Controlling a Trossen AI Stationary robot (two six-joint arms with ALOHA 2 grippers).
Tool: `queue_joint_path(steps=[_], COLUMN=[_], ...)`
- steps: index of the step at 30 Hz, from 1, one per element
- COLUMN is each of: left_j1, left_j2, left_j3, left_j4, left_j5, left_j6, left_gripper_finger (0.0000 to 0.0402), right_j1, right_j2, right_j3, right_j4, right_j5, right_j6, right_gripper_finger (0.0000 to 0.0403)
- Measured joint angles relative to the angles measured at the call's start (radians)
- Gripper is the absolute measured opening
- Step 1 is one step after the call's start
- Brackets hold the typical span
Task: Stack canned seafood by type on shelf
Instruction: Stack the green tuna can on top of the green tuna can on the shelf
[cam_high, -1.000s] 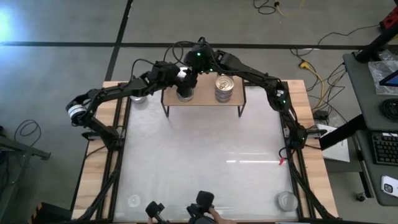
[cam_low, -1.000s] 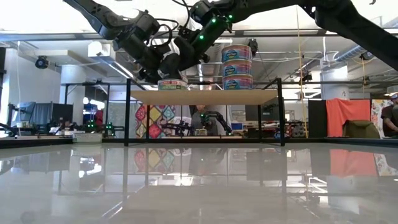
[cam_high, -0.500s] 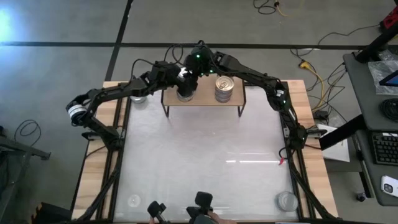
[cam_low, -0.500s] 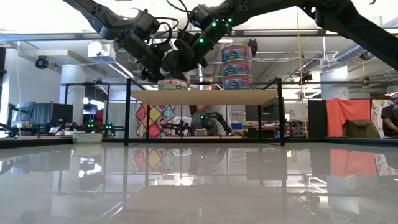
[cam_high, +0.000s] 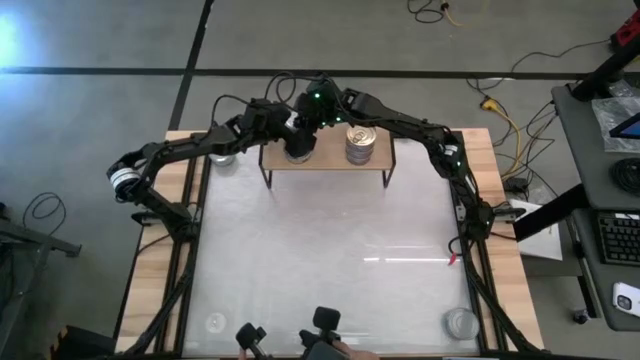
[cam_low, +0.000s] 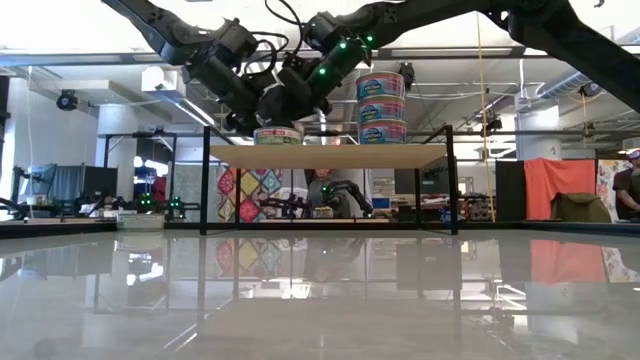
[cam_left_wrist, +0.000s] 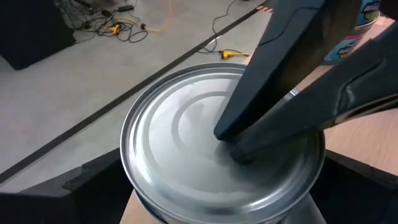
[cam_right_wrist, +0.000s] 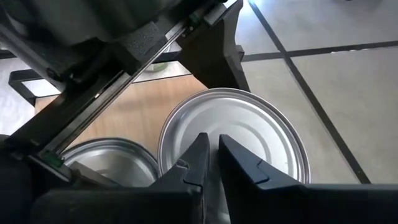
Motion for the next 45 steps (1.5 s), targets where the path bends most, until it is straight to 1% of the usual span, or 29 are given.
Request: queue_joint_path(steps=[8, 14, 28, 36, 40, 45], left_j1=[0.013, 0.031, 0.031, 0.033, 0.034, 0.034], left_j2=[-0.001, -0.002, -0.007, -0.04, -0.066, -0.061], left_j3=[-0.013, -0.045, -0.065, -0.071, -0.078, -0.107], left_j4=[0.015, 0.08, 0.104, 0.089, 0.089, 0.135], left_j5=[0.004, 0.009, 0.008, 0.007, 0.027, 0.03], left_j6=[0.01, 0.004, 0.057, 0.098, 0.098, 0.088], left_gripper_finger=[0.04, 0.04, 0.04, 0.04, 0.04, 0.04], right_j1=[-0.003, -0.004, -0.009, -0.009, -0.01, -0.01], right_j2=[0.001, 0.002, 0.003, 0.003, 0.002, 0.002], right_j3=[0.0, -0.001, -0.001, -0.001, 0.001, 0.0], right_j4=[-0.004, -0.002, -0.01, -0.01, -0.009, -0.013], right_j5=[0.006, 0.015, 0.013, 0.032, 0.039, 0.043], right_j6=[-0.001, 0.003, 0.003, 0.002, 0.002, 0.001], right_gripper_finger=[0.0028, 0.0028, 0.0028, 0.0028, 0.0028, 0.0028])
